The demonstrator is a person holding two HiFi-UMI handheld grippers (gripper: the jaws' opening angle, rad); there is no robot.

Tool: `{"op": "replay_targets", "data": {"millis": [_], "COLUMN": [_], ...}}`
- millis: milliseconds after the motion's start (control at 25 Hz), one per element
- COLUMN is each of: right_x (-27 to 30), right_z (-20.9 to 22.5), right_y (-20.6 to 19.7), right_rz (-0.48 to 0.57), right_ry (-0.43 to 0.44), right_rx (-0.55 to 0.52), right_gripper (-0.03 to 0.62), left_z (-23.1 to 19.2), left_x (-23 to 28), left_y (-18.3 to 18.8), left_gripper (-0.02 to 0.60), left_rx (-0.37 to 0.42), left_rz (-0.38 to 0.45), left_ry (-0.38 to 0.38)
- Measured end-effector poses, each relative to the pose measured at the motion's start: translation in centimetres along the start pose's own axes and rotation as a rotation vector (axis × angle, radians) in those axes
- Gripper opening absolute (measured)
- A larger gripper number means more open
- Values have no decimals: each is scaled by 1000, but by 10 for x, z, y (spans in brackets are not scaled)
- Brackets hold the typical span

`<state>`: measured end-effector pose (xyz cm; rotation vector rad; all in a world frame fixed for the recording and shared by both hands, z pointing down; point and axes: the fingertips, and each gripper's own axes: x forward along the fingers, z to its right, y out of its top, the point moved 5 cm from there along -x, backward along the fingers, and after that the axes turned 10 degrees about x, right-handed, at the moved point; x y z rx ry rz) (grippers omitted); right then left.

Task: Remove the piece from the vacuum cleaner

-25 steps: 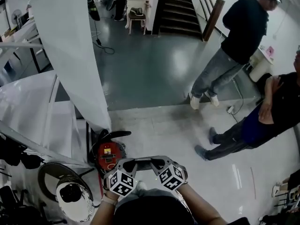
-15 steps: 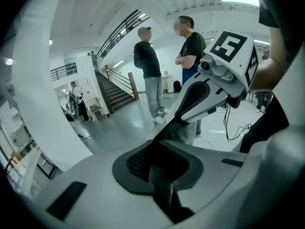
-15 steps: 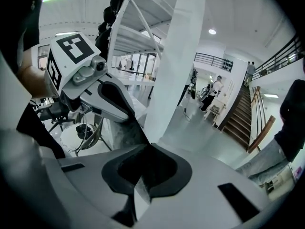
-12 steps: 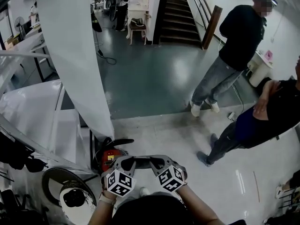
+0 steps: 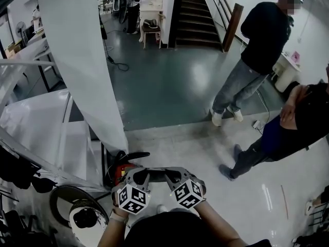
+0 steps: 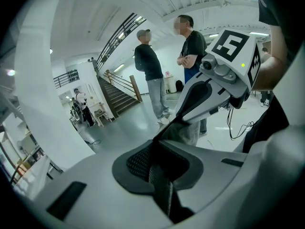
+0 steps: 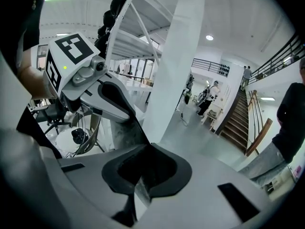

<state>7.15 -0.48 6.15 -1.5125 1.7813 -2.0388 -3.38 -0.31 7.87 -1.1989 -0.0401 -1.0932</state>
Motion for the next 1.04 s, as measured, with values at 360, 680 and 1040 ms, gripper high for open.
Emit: {"op": "replay_targets", "data": {"millis": [360,680,1040], "right_x": [6,5,8], "right_z": [-1,1,-1], "right_y": [4,4,2], "right_rz": [4,3,1], "right_ry": [1,-5,2], "right_rx": [-7,-8,-11], "right_gripper": [41,41,41], "left_z": [-7,-7,-7], "left_x": [0,2,2], "left_y": [-2,-1,-5], "left_gripper": [41,41,41], "left_rx": [-5,-4,-12], "left_rz": [-6,-5,-10], "left_ry": [9,3,2]}}
